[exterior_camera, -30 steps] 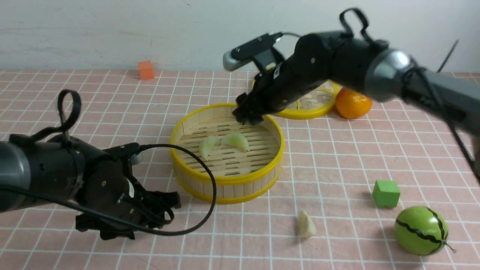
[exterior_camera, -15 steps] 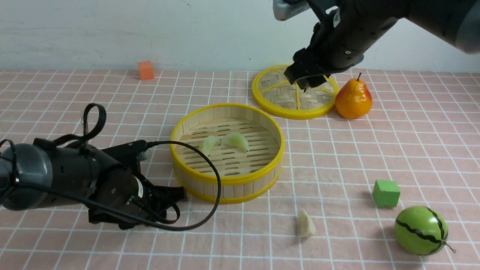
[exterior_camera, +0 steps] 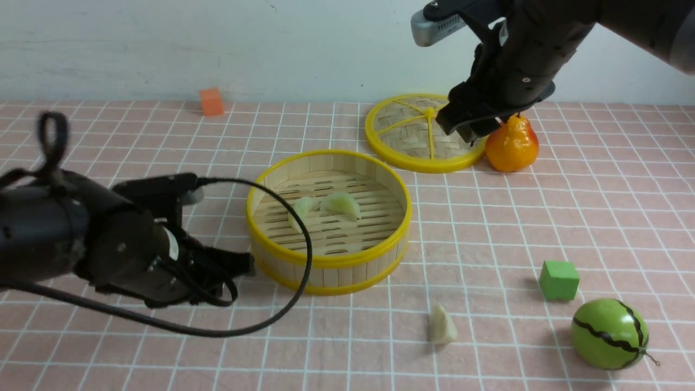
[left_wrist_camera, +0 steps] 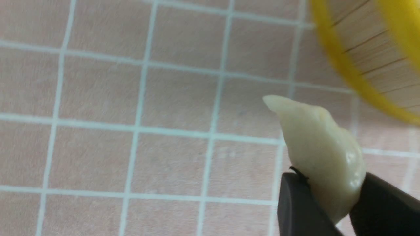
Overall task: Put the dumplings into the steamer on the table with the pink tablecloth.
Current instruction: 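Place the dumpling into the bamboo steamer basket with the left gripper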
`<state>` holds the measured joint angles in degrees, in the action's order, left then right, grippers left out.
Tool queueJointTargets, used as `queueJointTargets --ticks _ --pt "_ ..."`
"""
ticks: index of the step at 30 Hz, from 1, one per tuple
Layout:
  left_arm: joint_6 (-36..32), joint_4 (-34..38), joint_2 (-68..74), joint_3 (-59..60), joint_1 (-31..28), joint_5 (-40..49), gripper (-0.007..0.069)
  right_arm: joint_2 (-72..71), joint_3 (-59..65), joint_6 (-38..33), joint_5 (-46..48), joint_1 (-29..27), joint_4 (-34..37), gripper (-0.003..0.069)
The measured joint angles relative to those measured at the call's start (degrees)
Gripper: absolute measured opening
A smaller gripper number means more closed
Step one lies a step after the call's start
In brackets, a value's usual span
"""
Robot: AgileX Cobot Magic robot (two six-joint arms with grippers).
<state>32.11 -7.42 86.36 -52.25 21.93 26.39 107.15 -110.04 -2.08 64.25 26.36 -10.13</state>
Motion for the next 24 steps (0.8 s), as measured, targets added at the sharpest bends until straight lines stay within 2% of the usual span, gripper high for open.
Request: queueJointTargets --ticks 1,4,5,7,10,17,24 --pt "-0.7 1.0 -0.2 -0.6 0.0 0.3 0.0205 -0.1 0.0 0.0 0.0 0.0 -0.1 0.0421" --pt "-14.0 10.9 -0.3 -9.3 0.0 6.8 0.0205 -0.8 0.0 0.0 0.0 0.0 -0.1 0.0421" --pt "-15.5 11.4 -0.1 -9.9 0.0 7.6 0.0205 -0.8 0.0 0.0 0.0 0.0 -0.1 0.0421" --pt "-22.6 17.5 4.3 -17.3 0.0 11.6 0.0205 -0.8 0.0 0.1 -0.1 0.0 -0.1 0.0421" --pt "-27.3 22.0 11.5 -26.5 0.0 15.6 0.0205 -0.8 0.0 1.2 -0.2 0.0 -0.1 0.0421" --pt "-28.8 22.3 28.7 -42.0 0.0 25.1 0.0204 -0.8 0.0 3.0 1.3 0.0 0.0 0.0421" --pt "-28.8 20.9 35.9 -48.4 0.0 27.7 0.0204 -0.8 0.0 4.5 3.2 0.0 0.1 0.0421"
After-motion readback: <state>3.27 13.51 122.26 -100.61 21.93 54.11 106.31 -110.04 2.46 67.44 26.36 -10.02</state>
